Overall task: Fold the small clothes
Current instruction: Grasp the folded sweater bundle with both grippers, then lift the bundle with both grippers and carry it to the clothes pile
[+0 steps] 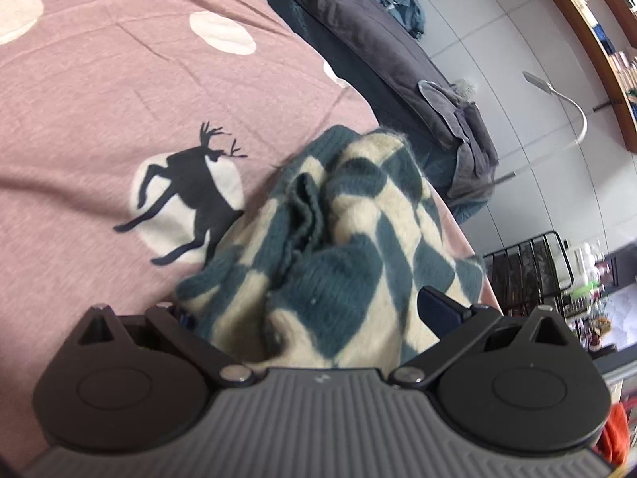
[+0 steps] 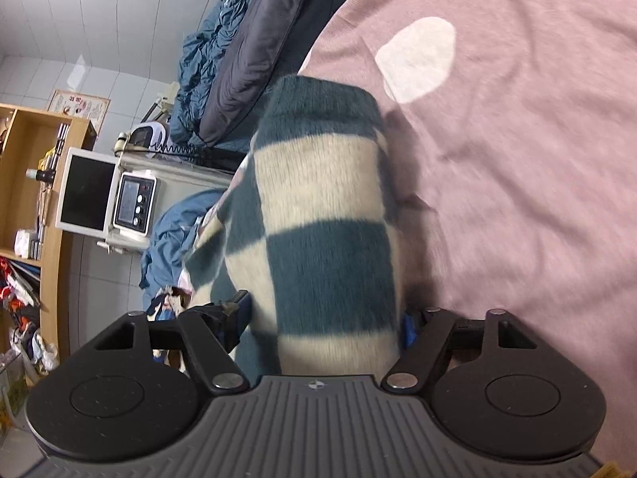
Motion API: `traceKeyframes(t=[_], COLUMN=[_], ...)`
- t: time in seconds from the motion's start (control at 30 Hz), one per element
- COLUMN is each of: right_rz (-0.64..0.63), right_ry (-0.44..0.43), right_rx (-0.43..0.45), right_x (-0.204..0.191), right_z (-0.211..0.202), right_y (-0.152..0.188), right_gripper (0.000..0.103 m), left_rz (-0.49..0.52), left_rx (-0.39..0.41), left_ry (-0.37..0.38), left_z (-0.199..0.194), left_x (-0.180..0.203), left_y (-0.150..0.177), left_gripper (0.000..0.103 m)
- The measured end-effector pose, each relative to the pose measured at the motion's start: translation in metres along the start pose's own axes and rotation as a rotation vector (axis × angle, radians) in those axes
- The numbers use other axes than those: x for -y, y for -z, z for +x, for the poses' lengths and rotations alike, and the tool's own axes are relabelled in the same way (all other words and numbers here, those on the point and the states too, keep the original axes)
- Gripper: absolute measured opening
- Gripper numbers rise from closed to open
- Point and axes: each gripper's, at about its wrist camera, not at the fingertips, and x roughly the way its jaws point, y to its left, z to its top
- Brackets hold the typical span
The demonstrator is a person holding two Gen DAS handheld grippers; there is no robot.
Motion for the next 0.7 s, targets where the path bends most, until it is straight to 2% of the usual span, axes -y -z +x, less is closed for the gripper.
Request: traceKeyframes(t=[0.07,0.1,0.13,0.17,0.23,0.27,0.37,0.53,0.7], right_rz=[-0.005,-0.002,0.006,0.011,0.008,0.007,-0.021,-0.099,-0.17], right_ry=[0.01,0.018,0.023,0.026,0.032,0.033,0.039,0.066,0.067], right_rx=[0.009,0.014,0.018,0.022,0.036,0.043,0.059,0.08,0.106], right_x=[-0.002,-0.003,-0.002,-0.002,-0.002,-0.002,-0.009,-0.034,-0.057], right_z=[0.004,0.006,0.006,0.005,0.001,0.001,-0.006,-0.017,-0.048], right_y=[0.0,0.0,0.0,0.001,0.003,0.004,0.007,0.01,0.011], right_gripper=[0.103,0.096,0.087,0.083,0.072,0.07,0.063,0.058,0.057], left_rz=[0.005,0.008,0.008,0.003,-0.02,-0.016,0.053,0.124,0.219], left_rx=[0.001,0.001,0.0,-0.003,-0.02,-0.025,-0.044,-0.068,-0.083], left_ry=[-0.016,-0.025,-0.039,-0.051,-0.037,-0.036,-0.061,-0.064,-0.011], left_z=[0.004,0.004,0.004,0.004,0.004,0.003,0.002,-0.007,-0.023], left_x=[0.004,0.006,0.007,0.007,0.005,0.004,0.013,0.038,0.076], left_y=[-0.001,-0.001,-0.001,-0.001,-0.001,-0.001,0.0,0.0,0.009], left_gripper=[0.098,0.094,0.082,0.071,0.064,0.061,0.052,0.046,0.046])
